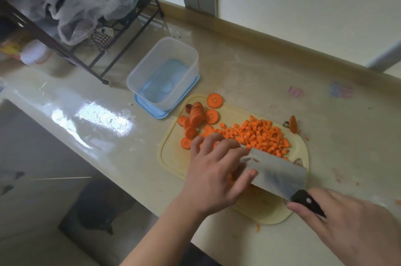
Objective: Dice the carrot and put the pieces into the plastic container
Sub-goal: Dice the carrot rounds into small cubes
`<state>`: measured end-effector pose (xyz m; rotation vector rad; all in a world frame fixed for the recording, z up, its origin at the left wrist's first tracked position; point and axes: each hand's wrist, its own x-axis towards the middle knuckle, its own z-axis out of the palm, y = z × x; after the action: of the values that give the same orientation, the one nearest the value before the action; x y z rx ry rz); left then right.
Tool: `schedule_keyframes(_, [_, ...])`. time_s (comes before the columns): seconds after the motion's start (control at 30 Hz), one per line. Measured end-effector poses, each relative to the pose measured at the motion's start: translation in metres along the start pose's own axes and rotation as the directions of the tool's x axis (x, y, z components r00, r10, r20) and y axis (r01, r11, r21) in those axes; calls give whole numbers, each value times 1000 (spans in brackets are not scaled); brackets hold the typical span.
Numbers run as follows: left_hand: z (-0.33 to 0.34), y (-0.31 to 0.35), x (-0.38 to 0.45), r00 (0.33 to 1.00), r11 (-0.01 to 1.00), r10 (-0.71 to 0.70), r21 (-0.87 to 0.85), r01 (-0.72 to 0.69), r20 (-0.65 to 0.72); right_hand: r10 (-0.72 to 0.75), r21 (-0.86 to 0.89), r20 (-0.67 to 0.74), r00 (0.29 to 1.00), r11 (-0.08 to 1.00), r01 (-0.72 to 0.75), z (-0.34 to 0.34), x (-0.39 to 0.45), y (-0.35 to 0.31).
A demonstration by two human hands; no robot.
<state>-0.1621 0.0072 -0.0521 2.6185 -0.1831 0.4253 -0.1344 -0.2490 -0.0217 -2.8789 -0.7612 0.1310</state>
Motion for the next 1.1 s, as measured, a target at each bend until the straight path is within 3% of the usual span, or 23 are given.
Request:
schedule_keyframes(0.13, [9, -1, 1, 975, 981, -101, 183, 64, 199, -11, 8, -66, 998, 1000, 11, 7, -2, 0])
schedule_keyframes(0.23, [11, -4, -4, 955, 958, -128, 281, 49, 268, -12, 33, -101, 995, 999, 16, 15, -3, -1])
schedule_keyframes(0.33, [6, -6, -8, 980, 984, -87, 166, 57, 178, -6, 39, -109, 994, 999, 10, 18, -3, -3])
schedule_keyframes(0.47, [3, -8, -10, 984, 993, 94, 52, -103, 155, -3, 45, -107, 994, 999, 8, 16, -3, -3])
schedule_keyframes(0.67, [7, -12, -2, 975, 997, -42, 72, 27, 220, -9, 56, -141, 990, 998, 17, 13, -1, -3])
schedule_keyframes(0.8, [-1, -33, 24, 995, 993, -50, 112, 40, 84, -13, 69, -175, 984, 997, 25, 14, -4, -2])
schedule_keyframes(0.87, [-4, -51, 42, 995, 973, -97, 212, 90, 22, -16, 59, -184, 983, 998, 27, 18, -8, 0])
schedule_keyframes(0.93, [-4, -65, 62, 983, 932, -168, 336, 134, 74, -13, 78, -194, 981, 997, 29, 20, -10, 2])
schedule_keyframes(1.1, [5, -74, 101, 937, 907, -298, 359, 220, 180, 32, 87, -187, 982, 996, -15, 18, -15, 3])
